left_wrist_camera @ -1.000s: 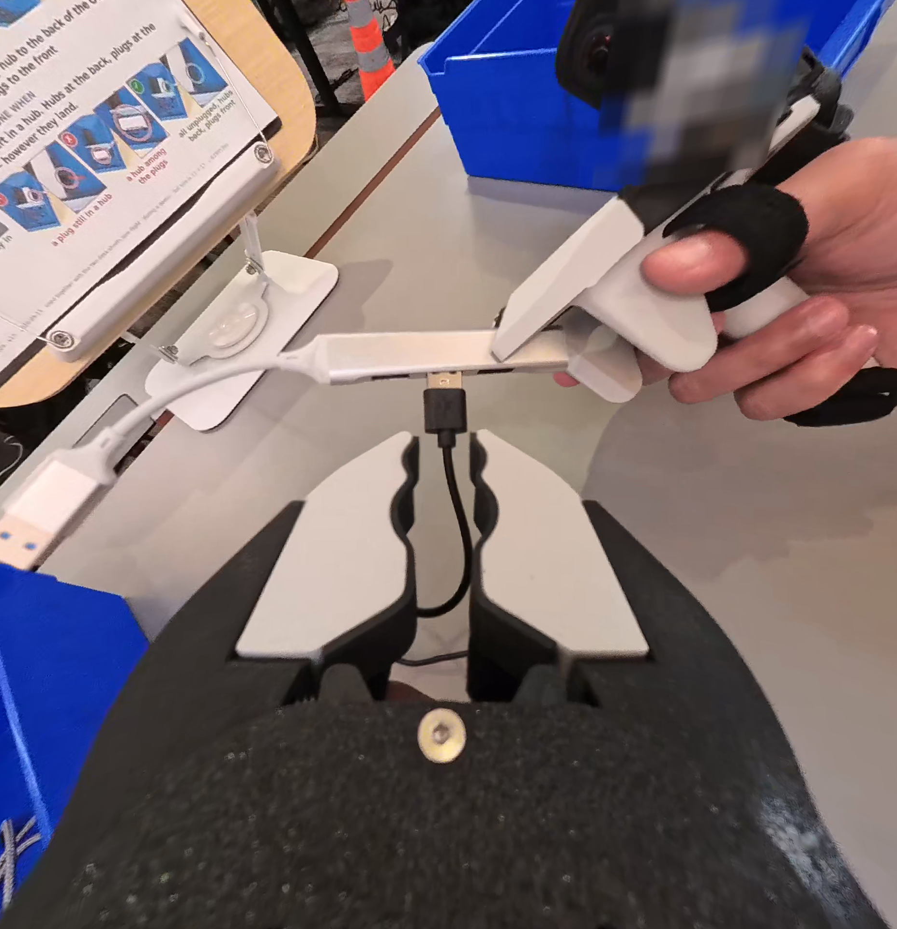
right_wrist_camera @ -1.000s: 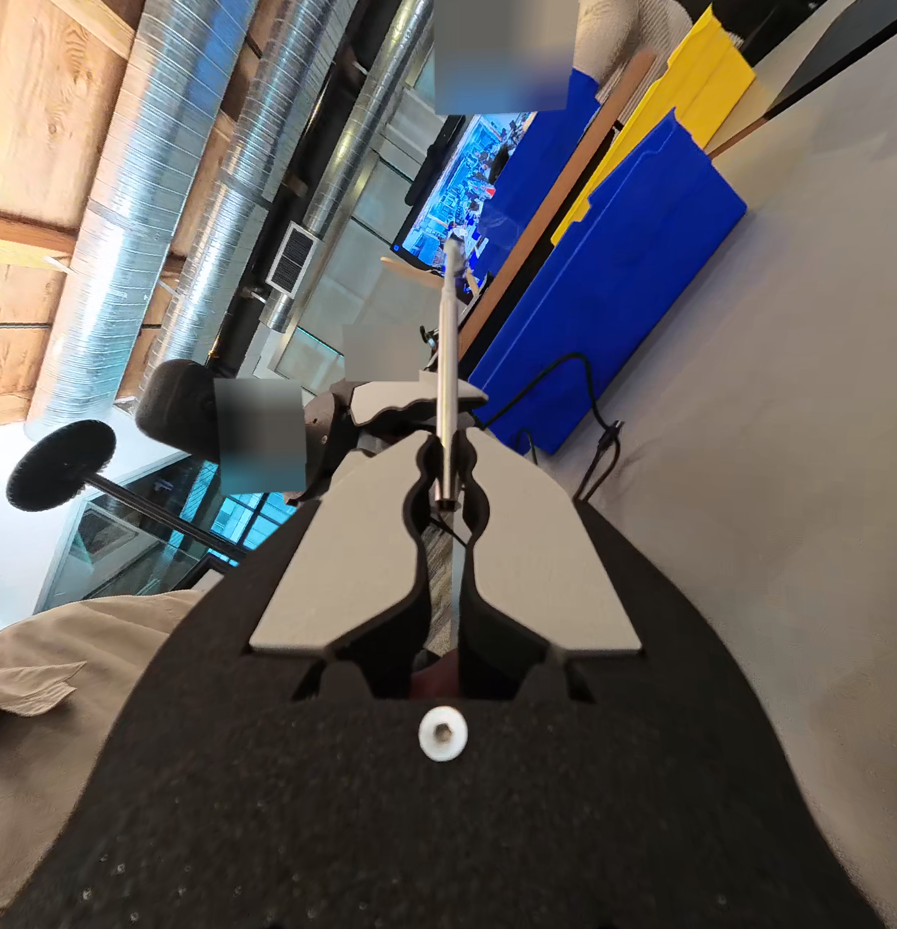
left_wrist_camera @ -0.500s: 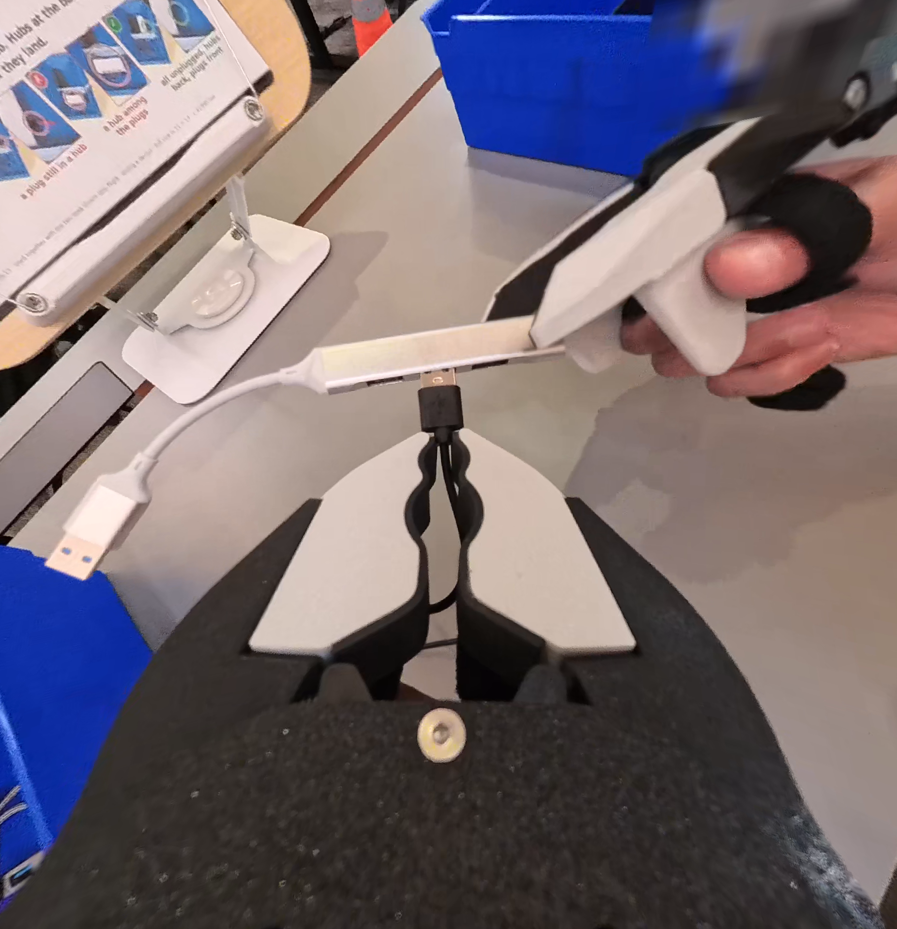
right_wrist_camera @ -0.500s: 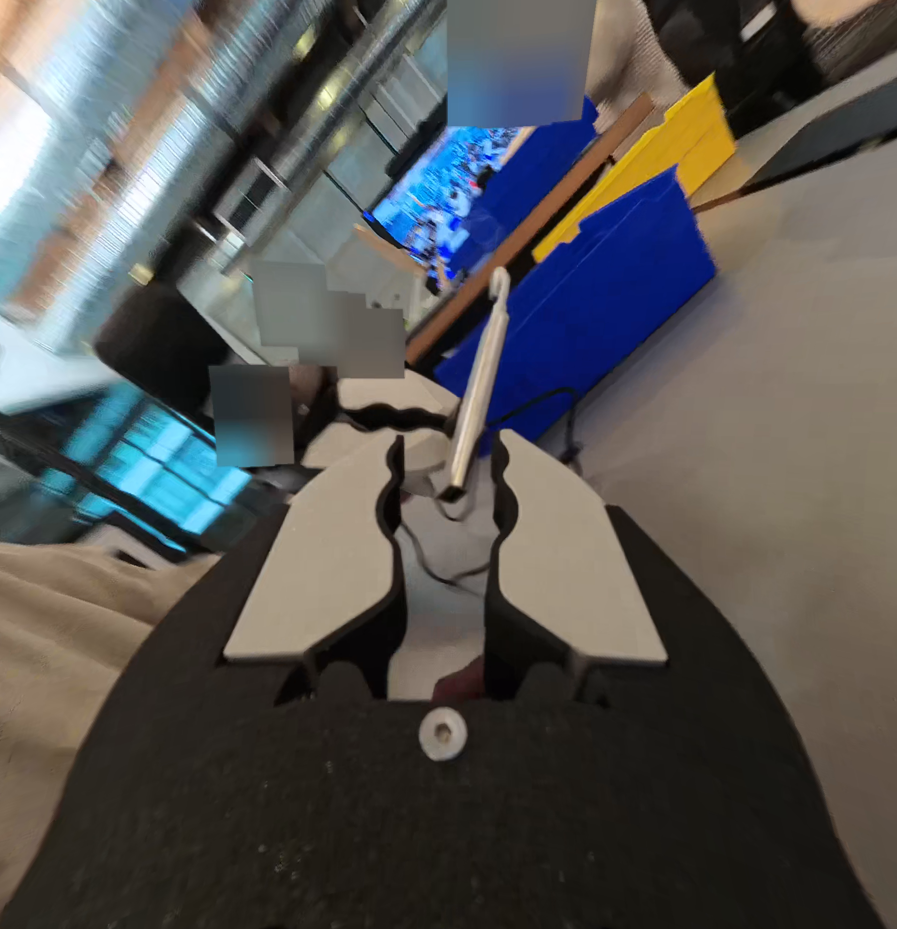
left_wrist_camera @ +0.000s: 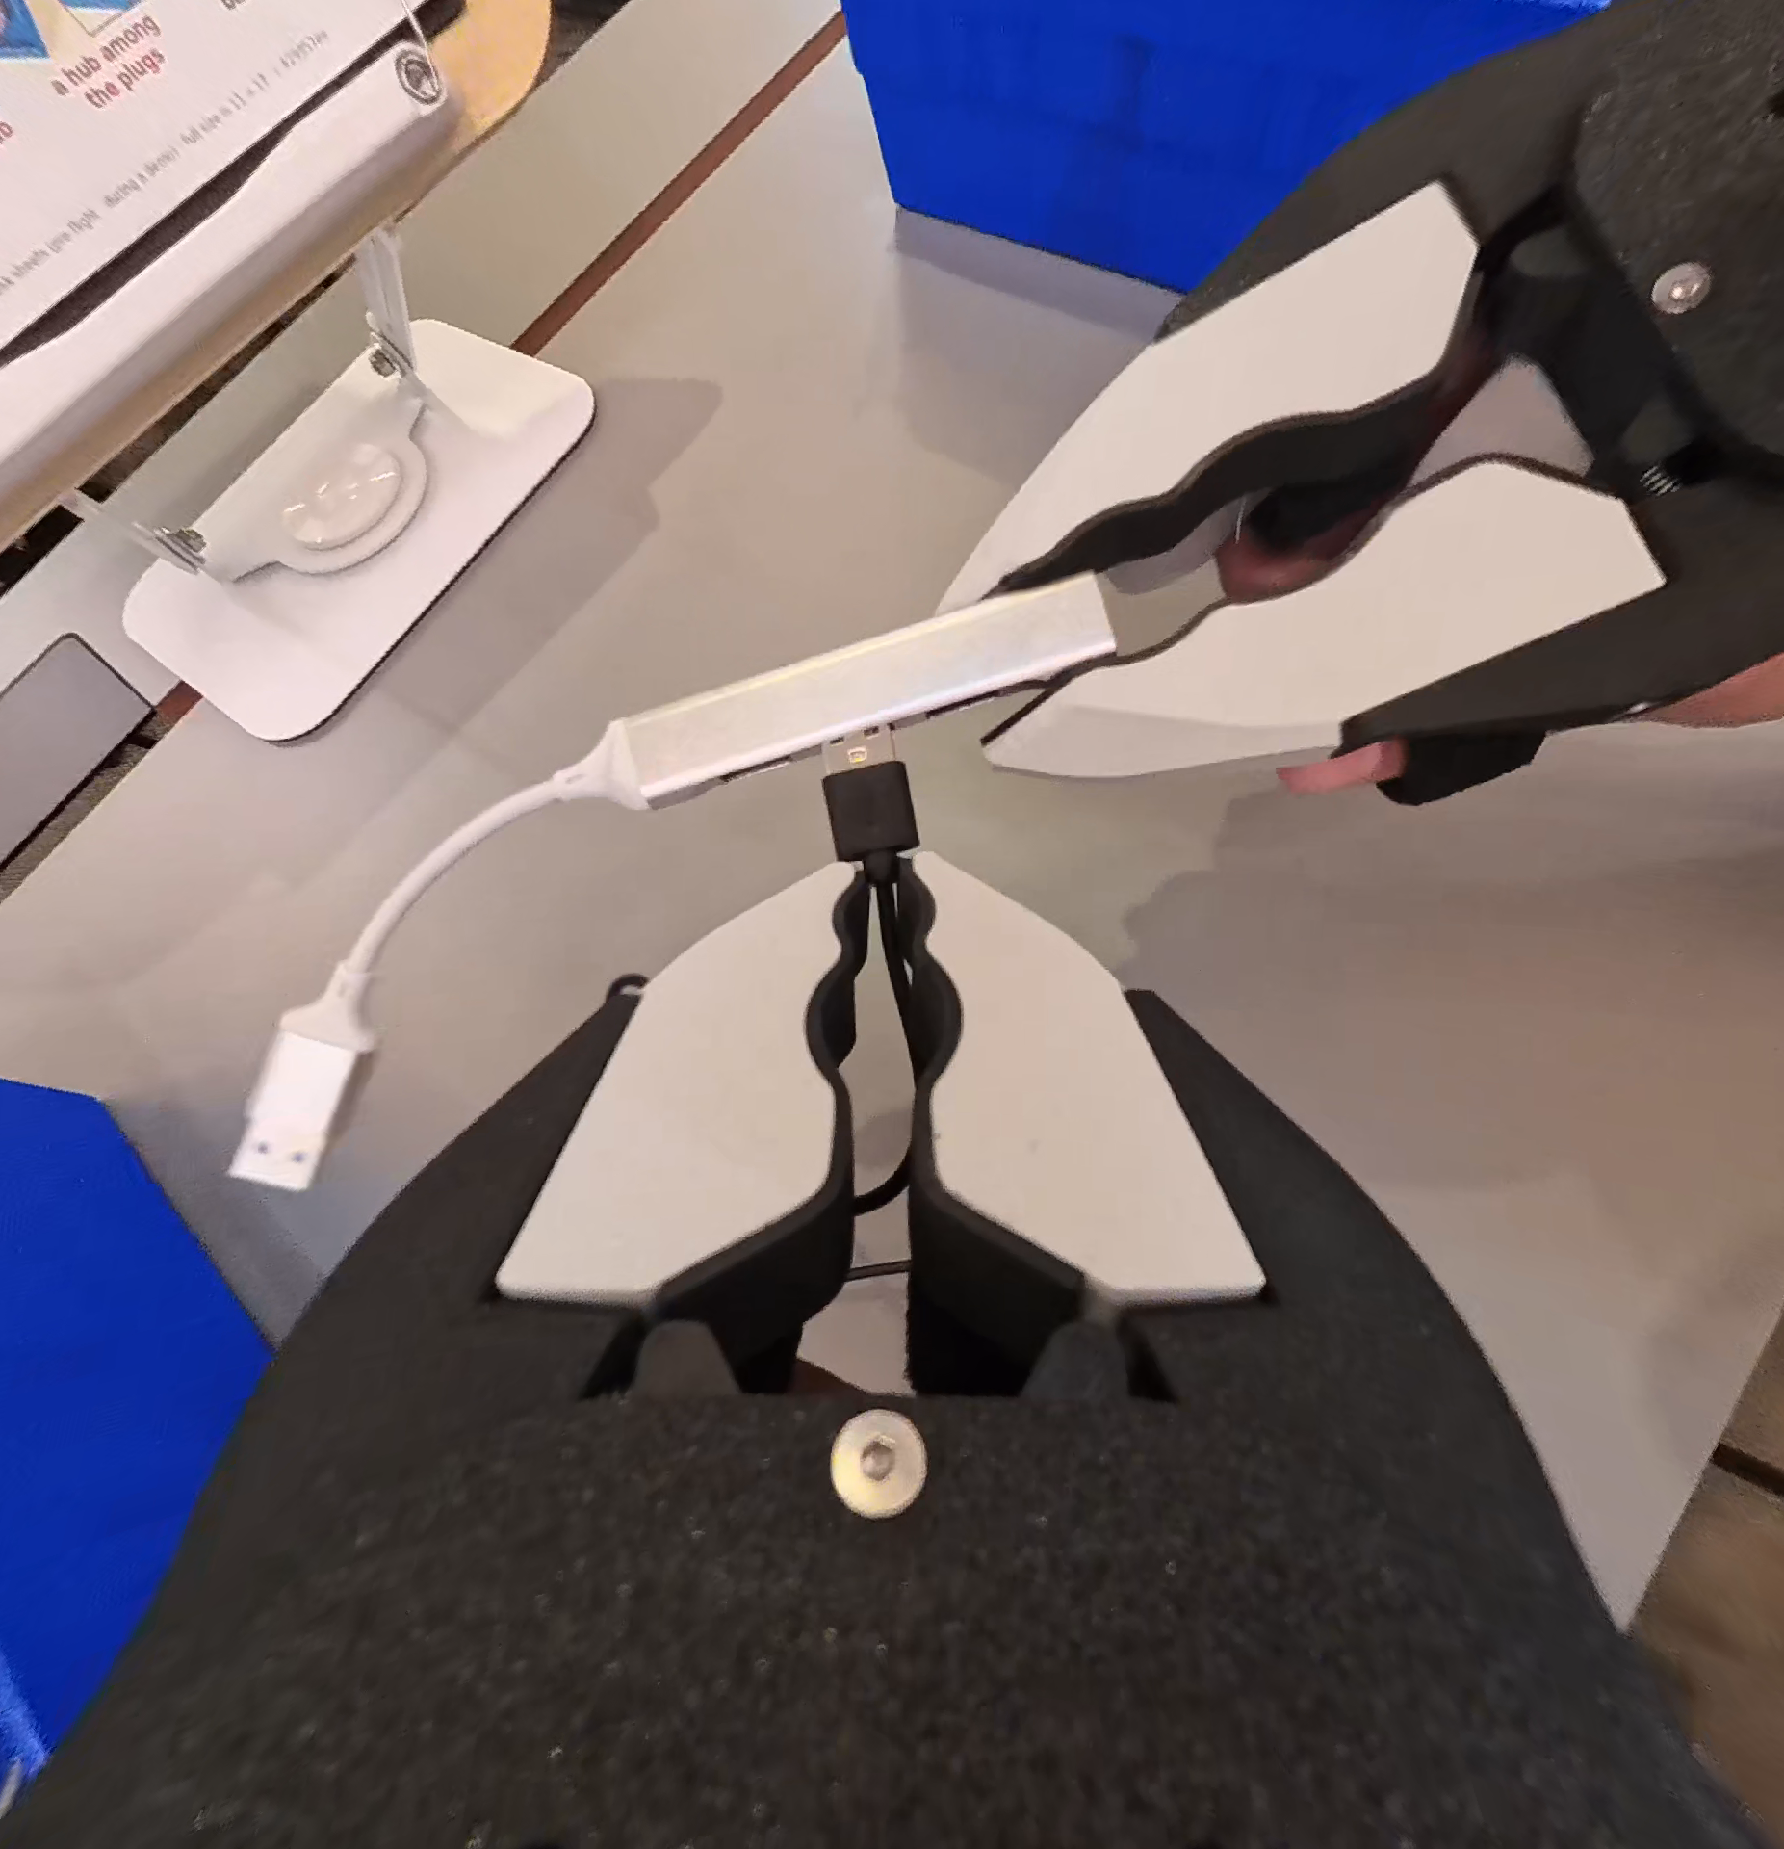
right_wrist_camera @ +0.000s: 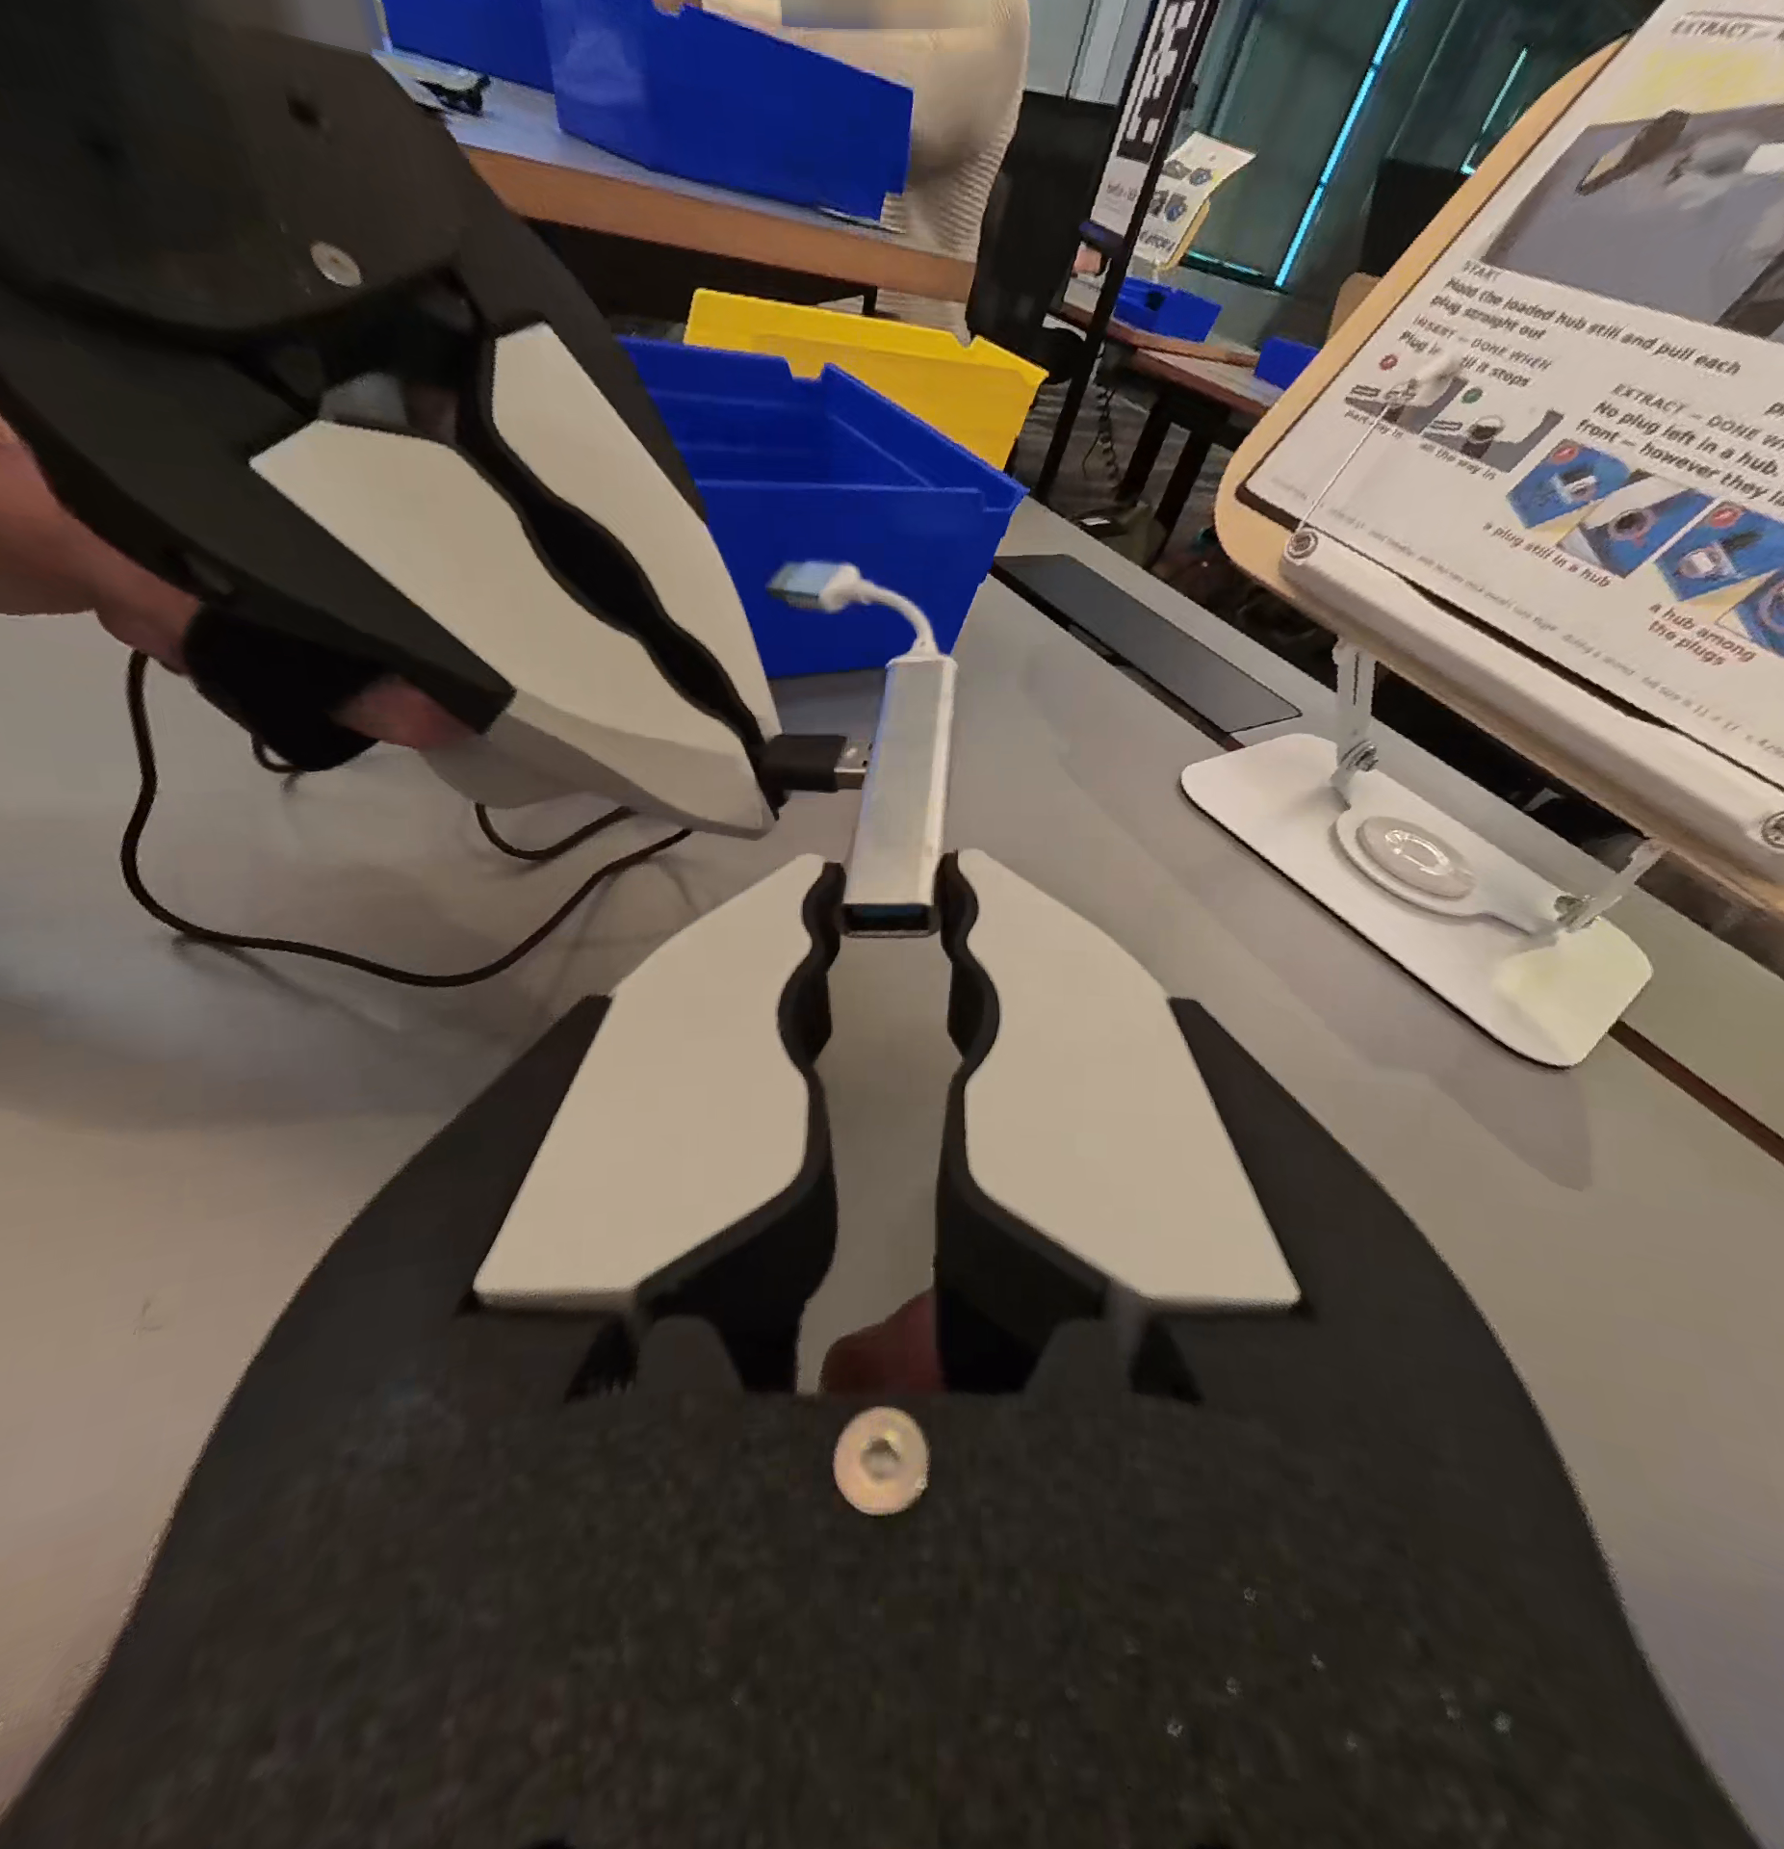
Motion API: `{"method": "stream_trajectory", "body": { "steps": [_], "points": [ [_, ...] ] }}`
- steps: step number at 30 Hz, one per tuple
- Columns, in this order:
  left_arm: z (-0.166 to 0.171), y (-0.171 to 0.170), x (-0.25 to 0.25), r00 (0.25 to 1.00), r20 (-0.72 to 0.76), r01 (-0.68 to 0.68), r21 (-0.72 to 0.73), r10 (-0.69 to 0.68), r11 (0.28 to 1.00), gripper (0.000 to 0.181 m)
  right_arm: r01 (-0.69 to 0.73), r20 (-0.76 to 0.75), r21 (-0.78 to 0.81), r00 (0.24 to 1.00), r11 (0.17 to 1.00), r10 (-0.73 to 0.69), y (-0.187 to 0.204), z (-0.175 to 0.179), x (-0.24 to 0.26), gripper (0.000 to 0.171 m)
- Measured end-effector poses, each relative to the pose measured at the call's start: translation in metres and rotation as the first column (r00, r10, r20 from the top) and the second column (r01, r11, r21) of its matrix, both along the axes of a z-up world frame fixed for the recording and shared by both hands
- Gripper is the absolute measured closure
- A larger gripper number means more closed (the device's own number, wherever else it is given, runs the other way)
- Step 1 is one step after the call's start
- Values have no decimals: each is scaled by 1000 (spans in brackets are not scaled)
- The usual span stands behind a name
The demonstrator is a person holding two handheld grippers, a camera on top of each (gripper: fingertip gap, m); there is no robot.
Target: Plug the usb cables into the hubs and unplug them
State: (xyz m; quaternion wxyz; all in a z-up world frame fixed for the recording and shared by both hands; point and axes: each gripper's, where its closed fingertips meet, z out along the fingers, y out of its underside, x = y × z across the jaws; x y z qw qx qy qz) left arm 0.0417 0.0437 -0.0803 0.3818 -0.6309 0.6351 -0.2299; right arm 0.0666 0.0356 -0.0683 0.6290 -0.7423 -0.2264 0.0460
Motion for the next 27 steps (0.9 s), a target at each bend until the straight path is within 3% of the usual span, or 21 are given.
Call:
{"method": "stream_trajectory", "body": {
  "steps": [8,21,27],
  "points": [
    [-3,-2,1,1000,-15,2,-7,-2,1000,177,6,-18,-22,1000,1000,-6,-2,-4,1,152],
    [-22,0,1,994,-103,-40,-30,37,999,177,79,194,-25,978,997,-72,-1,-22,3,152],
    [-27,2,6,992,-116,-44,-16,41,999,177,73,170,-52,983,996,-63,2,-25,6,152]
  ]
}}
